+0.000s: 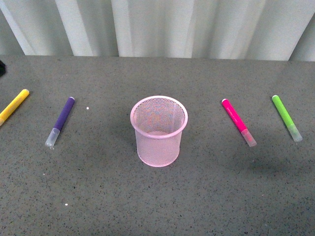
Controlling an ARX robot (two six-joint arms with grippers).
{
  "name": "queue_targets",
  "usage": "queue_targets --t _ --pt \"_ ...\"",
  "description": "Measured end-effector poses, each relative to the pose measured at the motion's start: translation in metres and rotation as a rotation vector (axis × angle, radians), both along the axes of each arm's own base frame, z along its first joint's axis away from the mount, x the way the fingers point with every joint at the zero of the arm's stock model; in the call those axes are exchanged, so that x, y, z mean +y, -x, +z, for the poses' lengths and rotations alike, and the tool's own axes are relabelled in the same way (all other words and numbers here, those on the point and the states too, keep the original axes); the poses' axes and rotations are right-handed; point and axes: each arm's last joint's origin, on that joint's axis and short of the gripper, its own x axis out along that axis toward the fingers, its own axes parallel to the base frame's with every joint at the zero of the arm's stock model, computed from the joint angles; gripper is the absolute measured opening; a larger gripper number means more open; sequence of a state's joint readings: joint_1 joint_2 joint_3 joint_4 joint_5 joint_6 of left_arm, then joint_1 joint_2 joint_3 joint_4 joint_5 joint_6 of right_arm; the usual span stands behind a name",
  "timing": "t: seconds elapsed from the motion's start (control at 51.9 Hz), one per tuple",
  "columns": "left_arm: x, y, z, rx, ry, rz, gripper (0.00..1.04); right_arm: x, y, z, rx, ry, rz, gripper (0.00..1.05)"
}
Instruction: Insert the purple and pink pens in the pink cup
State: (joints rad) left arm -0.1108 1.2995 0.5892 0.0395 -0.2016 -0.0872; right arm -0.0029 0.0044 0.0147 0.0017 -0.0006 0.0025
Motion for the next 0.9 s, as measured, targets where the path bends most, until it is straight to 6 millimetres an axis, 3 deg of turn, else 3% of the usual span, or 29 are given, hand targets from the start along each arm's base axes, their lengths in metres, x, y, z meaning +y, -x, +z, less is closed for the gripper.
queue_targets --t 0.212,0.52,0.905 --pt "-0.028 -0.048 -0.025 0.249 -0.036 -0.125 0.98 0.000 0.000 0.000 0.000 0.000 0.000 0.98" --pt "-0.051 -0.079 -0.040 0.409 -0.114 -0.231 0.98 0.000 0.000 0.000 0.000 0.000 0.000 0.98" --pt "-0.065 -0.127 -0.062 0.511 -0.132 -0.201 0.98 0.000 0.000 0.000 0.000 0.000 0.000 0.98"
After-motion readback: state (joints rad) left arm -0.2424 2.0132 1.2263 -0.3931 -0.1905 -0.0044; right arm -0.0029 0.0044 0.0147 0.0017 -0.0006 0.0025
